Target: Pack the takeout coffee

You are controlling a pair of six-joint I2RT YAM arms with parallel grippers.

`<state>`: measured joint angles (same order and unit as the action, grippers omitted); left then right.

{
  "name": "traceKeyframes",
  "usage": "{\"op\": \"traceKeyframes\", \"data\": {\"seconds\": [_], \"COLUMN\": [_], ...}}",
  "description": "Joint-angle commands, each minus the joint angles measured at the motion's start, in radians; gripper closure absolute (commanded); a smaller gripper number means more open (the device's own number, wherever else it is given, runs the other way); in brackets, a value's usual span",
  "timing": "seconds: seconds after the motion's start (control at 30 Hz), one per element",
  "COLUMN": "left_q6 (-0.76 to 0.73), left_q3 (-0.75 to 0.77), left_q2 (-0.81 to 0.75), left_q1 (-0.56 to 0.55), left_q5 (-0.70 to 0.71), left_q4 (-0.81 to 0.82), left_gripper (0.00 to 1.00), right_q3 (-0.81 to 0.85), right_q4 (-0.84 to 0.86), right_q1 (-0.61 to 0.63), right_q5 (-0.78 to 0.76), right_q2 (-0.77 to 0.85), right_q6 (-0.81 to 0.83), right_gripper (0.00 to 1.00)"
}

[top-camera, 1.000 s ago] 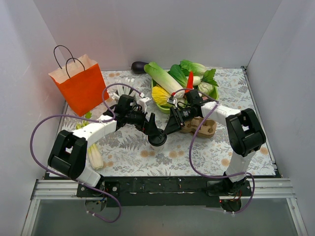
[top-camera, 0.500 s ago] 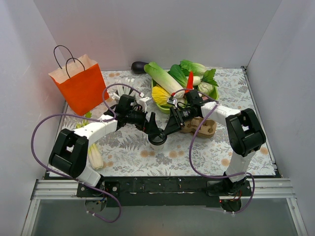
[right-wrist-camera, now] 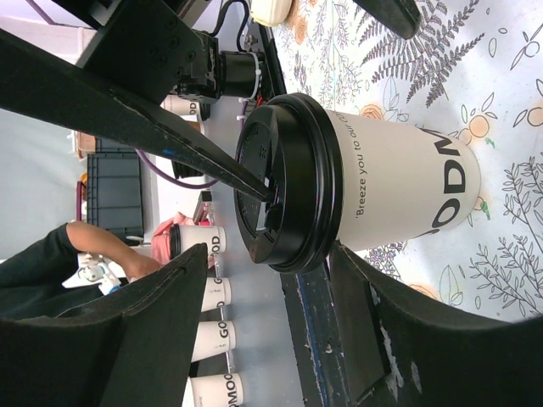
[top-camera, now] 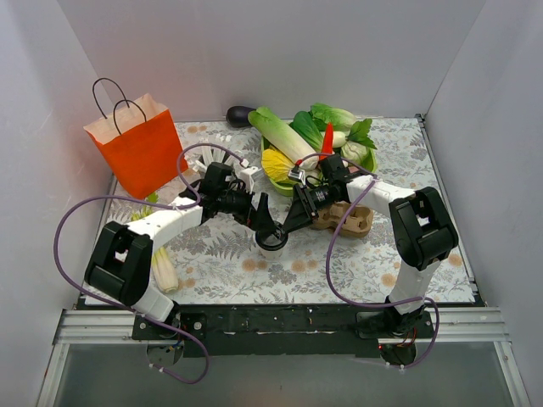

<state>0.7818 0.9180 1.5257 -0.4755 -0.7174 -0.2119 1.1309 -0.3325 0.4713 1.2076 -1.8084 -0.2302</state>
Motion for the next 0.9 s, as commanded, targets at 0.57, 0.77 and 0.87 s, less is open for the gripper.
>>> {"op": "traceKeyframes", "data": {"seconds": [0.57,0.77,0.87], "left_q6": [0.123,0.209,0.238], "left_q3": [-0.109,-0.192,-0.202], "left_q2": [-0.251,-0.239,-0.214], "left_q1": [0.133,0.155,0.156], "left_q5": [-0.186,-0.284,-0.318], "left_q4": [-0.147,-0.026,0.003], "left_gripper": [0.02,0.02,0.02], "right_q3": [0.035,0.073,0.095], "right_q4": [-0.074,-0.076,-0.073], "right_q1": [-0.010,-0.005,0.000], "right_q5": [-0.029,-0.011,-0.002], "right_q2": [0.001,-0.052,-0.075], "right_q6": [0.106,0.094,0.091], "right_gripper": [0.16,0.14,0.14]}}
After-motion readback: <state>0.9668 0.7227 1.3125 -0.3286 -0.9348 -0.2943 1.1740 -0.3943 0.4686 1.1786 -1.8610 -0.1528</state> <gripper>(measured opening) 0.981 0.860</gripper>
